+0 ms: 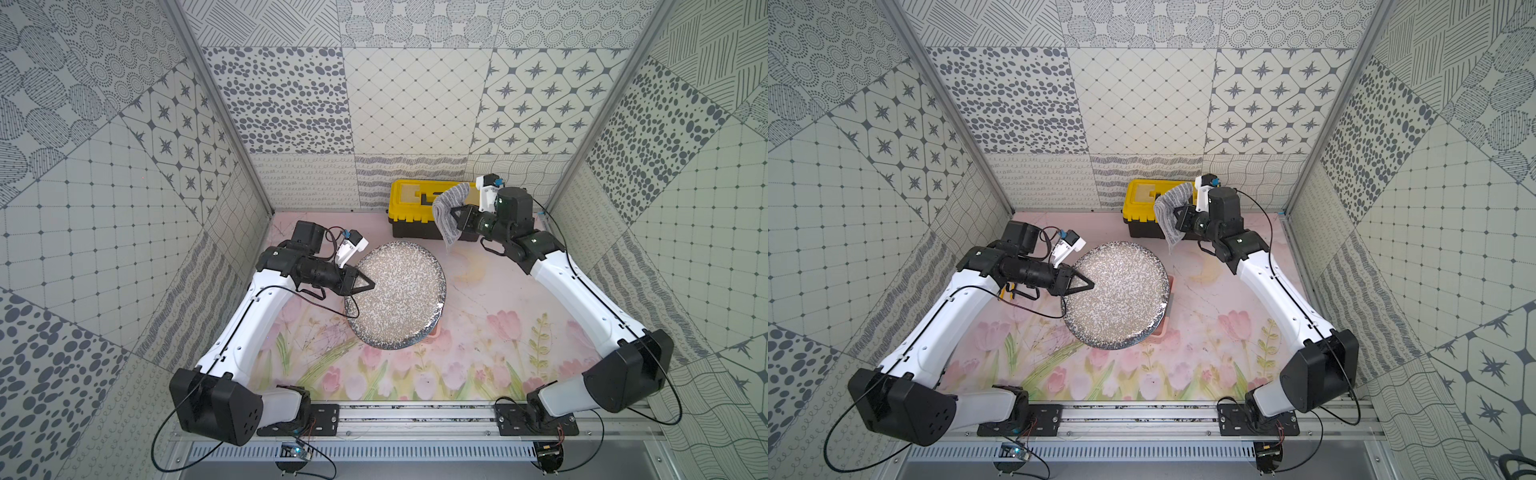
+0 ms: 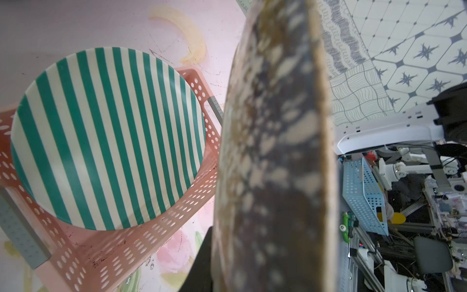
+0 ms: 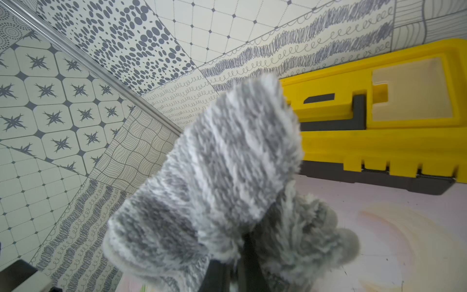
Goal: Wipe the wet plate dry
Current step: Wipe the plate with towel.
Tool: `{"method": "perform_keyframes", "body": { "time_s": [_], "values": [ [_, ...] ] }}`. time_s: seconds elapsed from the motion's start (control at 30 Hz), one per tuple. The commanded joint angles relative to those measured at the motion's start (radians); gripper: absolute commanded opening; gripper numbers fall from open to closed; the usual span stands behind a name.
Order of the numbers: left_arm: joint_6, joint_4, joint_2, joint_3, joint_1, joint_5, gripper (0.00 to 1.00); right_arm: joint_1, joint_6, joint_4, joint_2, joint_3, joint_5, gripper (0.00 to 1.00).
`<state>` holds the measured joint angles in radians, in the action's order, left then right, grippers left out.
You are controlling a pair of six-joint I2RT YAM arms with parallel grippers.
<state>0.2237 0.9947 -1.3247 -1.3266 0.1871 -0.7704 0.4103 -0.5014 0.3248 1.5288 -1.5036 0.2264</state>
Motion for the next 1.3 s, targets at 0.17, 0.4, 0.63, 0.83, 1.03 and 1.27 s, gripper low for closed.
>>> {"method": "perform_keyframes", "body": {
  "time_s": [0.17,0.4,0.63,0.83,1.03,1.27],
  "values": [
    [0.137,-0.021,0.008,-0.037,0.084,-0.133,0.0,0.144,0.087,0.094,0.194,-0.276,0.034,0.0],
    [0.158,-0.002,-0.01,-0.055,0.111,-0.114,0.0,0.258,0.164,0.194,0.331,-0.456,0.058,0.0],
    [0.142,-0.03,-0.008,-0.064,0.114,-0.088,0.0,0.31,0.183,0.218,0.349,-0.47,0.095,0.0],
    [0.111,-0.076,-0.012,-0.071,0.114,-0.038,0.0,0.33,0.195,0.218,0.292,-0.363,0.128,0.0],
    [0.114,-0.079,-0.021,-0.075,0.114,-0.036,0.0,0.331,0.25,0.227,0.22,-0.25,0.176,0.0],
    [0.108,-0.086,-0.036,-0.081,0.115,-0.019,0.0,0.331,0.293,0.246,0.181,-0.223,0.206,0.0]
  ]
}}
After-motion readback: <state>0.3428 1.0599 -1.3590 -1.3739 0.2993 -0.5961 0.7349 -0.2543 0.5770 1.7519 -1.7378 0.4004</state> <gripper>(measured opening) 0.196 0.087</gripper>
